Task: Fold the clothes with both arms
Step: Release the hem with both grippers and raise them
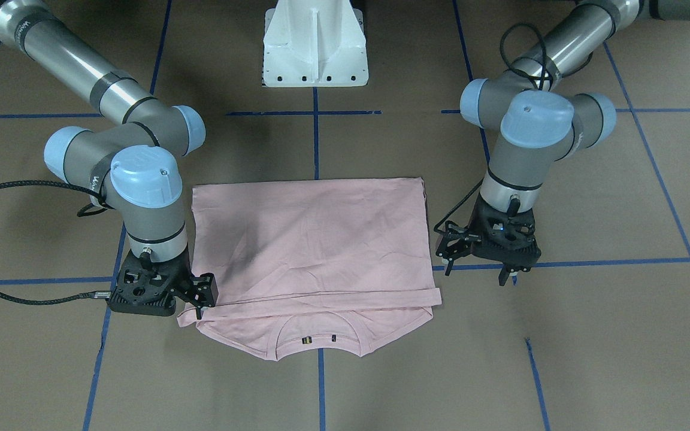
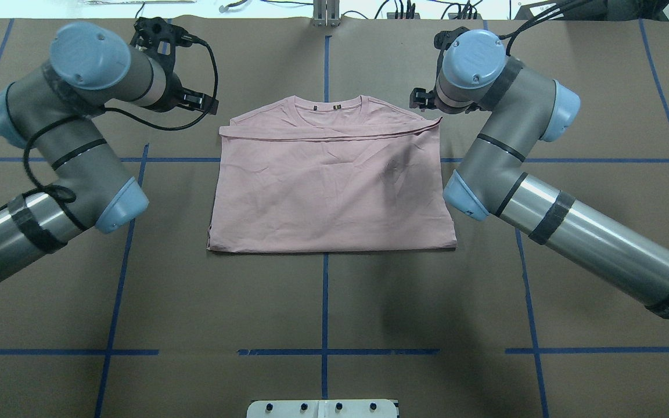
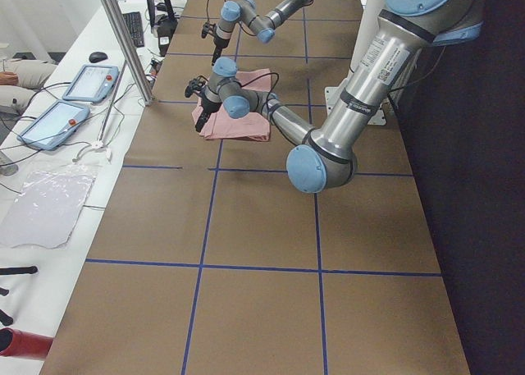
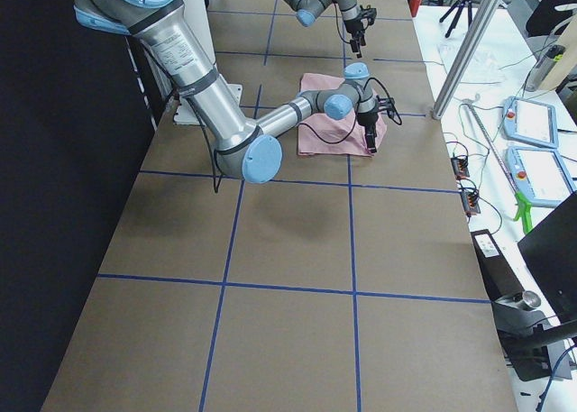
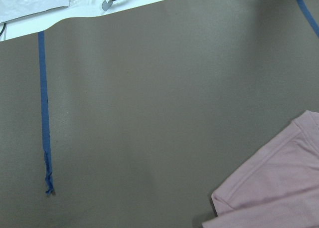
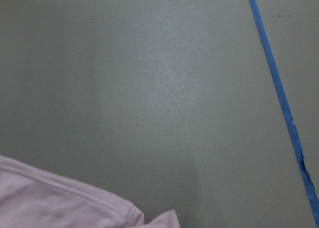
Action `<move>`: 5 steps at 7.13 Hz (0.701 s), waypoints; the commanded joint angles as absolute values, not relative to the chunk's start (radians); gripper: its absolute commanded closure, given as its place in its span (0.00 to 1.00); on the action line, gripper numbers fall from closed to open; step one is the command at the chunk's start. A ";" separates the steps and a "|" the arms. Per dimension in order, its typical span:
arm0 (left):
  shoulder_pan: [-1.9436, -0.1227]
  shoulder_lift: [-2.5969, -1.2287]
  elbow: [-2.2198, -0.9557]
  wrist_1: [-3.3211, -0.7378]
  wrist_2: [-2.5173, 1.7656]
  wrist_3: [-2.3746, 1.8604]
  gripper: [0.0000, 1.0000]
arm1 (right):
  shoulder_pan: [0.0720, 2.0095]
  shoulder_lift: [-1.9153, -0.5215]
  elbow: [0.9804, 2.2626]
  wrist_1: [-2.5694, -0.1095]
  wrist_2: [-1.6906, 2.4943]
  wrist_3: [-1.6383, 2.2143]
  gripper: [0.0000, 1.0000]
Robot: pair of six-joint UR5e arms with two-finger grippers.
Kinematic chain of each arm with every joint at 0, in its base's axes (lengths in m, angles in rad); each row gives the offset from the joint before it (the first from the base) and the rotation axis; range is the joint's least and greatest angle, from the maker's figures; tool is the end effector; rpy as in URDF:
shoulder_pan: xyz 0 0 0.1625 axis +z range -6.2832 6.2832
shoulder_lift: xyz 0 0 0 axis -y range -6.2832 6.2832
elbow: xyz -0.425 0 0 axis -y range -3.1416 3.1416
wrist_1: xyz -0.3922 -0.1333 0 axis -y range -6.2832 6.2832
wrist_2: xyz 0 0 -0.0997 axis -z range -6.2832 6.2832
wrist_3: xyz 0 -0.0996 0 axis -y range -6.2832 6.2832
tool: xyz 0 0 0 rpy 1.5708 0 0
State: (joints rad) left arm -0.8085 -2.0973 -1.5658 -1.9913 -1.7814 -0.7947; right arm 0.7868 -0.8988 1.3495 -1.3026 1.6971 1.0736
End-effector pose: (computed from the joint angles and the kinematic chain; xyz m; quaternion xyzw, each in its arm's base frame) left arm 0.3959 -0.5775 0.3112 0.2555 0.3836 0.0333 0.8868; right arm -0.4495 -0.6218 0.3330 0.1629 -0.3165 0.1128 0.9277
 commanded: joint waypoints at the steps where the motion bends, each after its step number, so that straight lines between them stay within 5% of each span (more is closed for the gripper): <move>1: -0.688 -1.943 -1.765 -2.003 -1.779 -0.924 0.00 | 0.788 -0.960 1.466 -1.310 1.720 1.055 0.00; 2: -0.617 -1.880 -1.828 -2.005 -1.773 -1.024 0.01 | 0.788 -0.960 1.470 -1.310 1.720 1.057 0.00; 4: -0.479 -1.855 -1.819 -2.016 -1.687 -1.216 0.37 | 0.788 -0.960 1.476 -1.310 1.718 1.058 0.00; 5: -0.465 -1.862 -1.810 -2.013 -1.677 -1.226 0.38 | 0.788 -0.960 1.477 -1.310 1.720 1.060 0.00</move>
